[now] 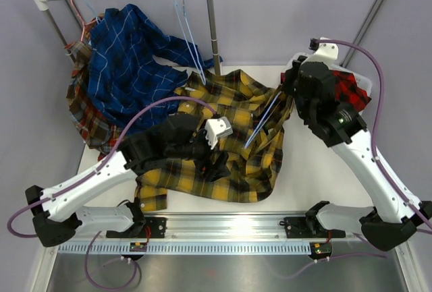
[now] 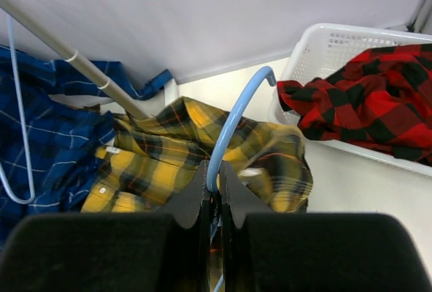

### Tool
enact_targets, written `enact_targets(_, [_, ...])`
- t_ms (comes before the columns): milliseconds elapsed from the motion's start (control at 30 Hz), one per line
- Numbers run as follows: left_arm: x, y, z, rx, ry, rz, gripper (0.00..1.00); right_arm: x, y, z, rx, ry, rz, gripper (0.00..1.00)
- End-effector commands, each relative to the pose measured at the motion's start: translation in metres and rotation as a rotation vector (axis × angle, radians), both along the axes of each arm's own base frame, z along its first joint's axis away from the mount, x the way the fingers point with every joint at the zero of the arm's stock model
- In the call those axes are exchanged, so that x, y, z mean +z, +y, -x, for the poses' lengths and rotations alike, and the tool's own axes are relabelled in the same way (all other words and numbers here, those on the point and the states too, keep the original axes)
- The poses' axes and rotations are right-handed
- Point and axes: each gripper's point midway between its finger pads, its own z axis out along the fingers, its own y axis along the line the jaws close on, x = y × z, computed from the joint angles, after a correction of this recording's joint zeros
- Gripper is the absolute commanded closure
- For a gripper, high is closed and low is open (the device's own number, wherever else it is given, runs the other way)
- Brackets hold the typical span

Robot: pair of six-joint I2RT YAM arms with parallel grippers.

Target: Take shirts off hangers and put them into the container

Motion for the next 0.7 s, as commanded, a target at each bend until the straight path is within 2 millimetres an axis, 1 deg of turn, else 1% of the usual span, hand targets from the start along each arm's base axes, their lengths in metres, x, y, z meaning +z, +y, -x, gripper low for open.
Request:
enact_targets(0, [0.054,0.010,0.000,0.084,-0.052,0.147,0.04,0.013,0.010,-0.001,0.041,-0.083,-0.063,1.00])
enact_targets(33, [0.062,0.012,0.001,0.103,-0.044,0.171,0.01,0.006,0.014,-0.002,0.048,-0.077,-0.061,1.00])
enact_targets(67, [0.072,0.014,0.001,0.116,-0.047,0.196,0.01,0.002,0.024,0.000,0.073,-0.073,-0.058,1.00])
enact_targets(100, [0.089,0.017,0.001,0.133,-0.061,0.234,0.01,-0.002,0.029,0.000,0.082,-0.069,-0.055,1.00])
enact_targets(133, [0.097,0.018,0.002,0.153,-0.046,0.258,0.01,-0.007,0.040,-0.001,0.102,-0.062,-0.050,1.00])
enact_targets(200, [0.109,0.019,-0.002,0.185,-0.043,0.285,0.01,-0.014,0.051,-0.002,0.112,-0.052,-0.040,1.00])
enact_targets(233, [0.120,0.019,-0.003,0.204,-0.037,0.311,0.01,-0.016,0.056,-0.002,0.118,-0.050,-0.038,1.00])
enact_targets(300, [0.126,0.018,-0.009,0.246,-0.033,0.323,0.01,-0.022,0.068,-0.003,0.123,-0.045,-0.026,1.00])
enact_targets(333, [0.125,0.018,-0.015,0.282,-0.029,0.317,0.01,-0.023,0.072,-0.003,0.125,-0.046,-0.025,1.00])
enact_targets(367, [0.129,0.017,-0.018,0.295,-0.034,0.325,0.01,-0.025,0.077,-0.005,0.126,-0.046,-0.018,1.00])
enact_targets(433, [0.126,0.013,-0.023,0.311,-0.028,0.312,0.02,-0.026,0.084,-0.005,0.123,-0.050,-0.001,1.00])
enact_targets(500, [0.125,0.011,-0.027,0.329,-0.024,0.307,0.04,-0.032,0.091,-0.008,0.113,-0.042,0.032,1.00])
enact_targets(533, [0.120,0.009,-0.029,0.335,-0.017,0.295,0.05,-0.029,0.093,-0.008,0.108,-0.048,0.034,1.00])
enact_targets(600, [0.113,0.007,-0.035,0.363,-0.008,0.278,0.07,-0.032,0.097,-0.010,0.100,-0.045,0.056,1.00])
enact_targets(633, [0.109,0.006,-0.039,0.383,-0.003,0.266,0.08,-0.029,0.102,-0.009,0.105,-0.056,0.054,1.00])
enact_targets(667, [0.099,0.003,-0.042,0.394,0.008,0.243,0.09,-0.030,0.102,-0.010,0.090,-0.058,0.063,1.00])
